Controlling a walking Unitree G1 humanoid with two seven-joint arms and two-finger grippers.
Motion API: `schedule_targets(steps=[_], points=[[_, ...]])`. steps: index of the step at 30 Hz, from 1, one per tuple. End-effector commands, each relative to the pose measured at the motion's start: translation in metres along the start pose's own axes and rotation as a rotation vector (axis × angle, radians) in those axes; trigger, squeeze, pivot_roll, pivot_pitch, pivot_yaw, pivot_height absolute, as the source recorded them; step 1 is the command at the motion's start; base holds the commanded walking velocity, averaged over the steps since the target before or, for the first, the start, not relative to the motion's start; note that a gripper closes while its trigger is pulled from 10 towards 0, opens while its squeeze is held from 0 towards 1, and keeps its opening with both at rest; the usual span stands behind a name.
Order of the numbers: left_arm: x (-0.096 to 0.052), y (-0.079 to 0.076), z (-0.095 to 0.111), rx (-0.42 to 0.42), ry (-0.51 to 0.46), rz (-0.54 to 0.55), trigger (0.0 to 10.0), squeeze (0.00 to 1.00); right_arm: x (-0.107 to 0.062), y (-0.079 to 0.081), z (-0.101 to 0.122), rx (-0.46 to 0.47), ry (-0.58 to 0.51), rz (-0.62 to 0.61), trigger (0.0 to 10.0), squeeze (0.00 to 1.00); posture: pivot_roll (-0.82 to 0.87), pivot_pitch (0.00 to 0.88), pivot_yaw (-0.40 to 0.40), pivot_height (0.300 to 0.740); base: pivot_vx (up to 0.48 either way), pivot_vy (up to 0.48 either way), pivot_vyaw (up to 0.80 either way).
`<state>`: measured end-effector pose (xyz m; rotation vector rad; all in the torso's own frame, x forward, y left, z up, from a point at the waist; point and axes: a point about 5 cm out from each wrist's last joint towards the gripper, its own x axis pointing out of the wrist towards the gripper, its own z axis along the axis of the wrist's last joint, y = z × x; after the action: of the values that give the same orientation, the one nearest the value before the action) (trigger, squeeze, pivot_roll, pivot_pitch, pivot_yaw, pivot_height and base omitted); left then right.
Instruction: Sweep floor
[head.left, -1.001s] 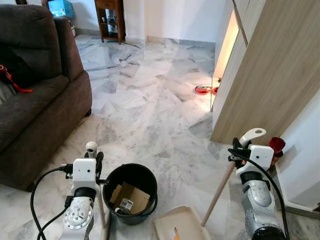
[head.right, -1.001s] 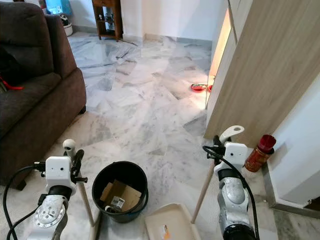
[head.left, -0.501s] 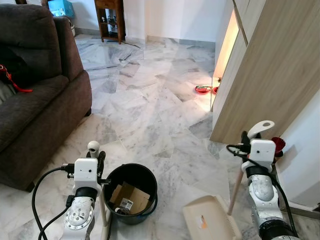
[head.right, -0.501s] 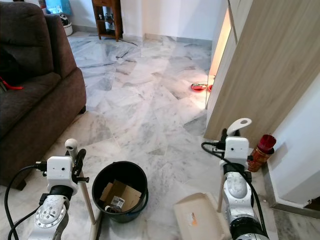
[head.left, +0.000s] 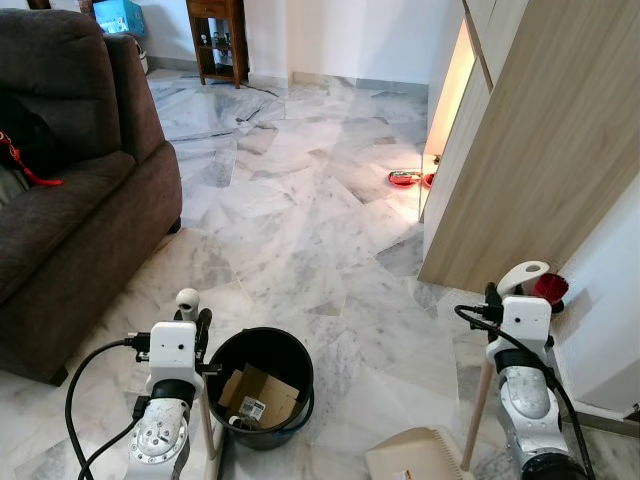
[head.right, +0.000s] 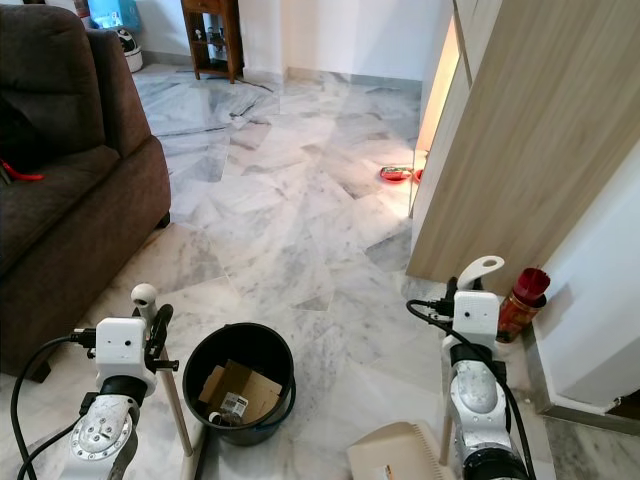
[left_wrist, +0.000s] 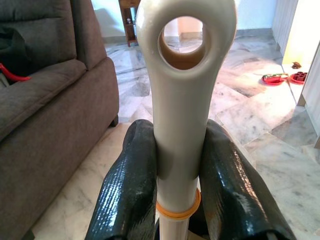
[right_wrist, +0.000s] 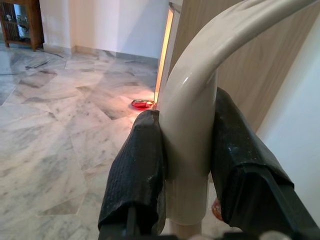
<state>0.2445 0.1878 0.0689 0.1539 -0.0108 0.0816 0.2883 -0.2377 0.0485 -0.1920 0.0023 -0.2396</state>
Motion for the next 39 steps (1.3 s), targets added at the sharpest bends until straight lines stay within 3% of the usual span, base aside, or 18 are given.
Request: schedule_targets(steps=[1,24,39], points=[[-0.001,0.002,0.004,0.004,-0.031,0.007,10.0,0.00,0.003,-0.003,0.004,0.014,-0.025,-0.015,10.0,0.00,0.01,0.000,-0.026,0.740,0.000,0.000,0.00],[0.004,0.001,0.010,-0.006,-0.052,0.009,10.0,0.00,0.002,0.012,0.003,0.057,-0.011,0.045,10.0,0.00,0.00,0.000,-0.016,0.740,0.000,0.000,0.00],[0.006,0.000,0.011,-0.013,-0.060,0.014,10.0,0.00,0.004,0.011,0.005,0.061,-0.007,0.049,10.0,0.00,-0.01,0.000,-0.021,0.740,0.000,0.000,0.00]])
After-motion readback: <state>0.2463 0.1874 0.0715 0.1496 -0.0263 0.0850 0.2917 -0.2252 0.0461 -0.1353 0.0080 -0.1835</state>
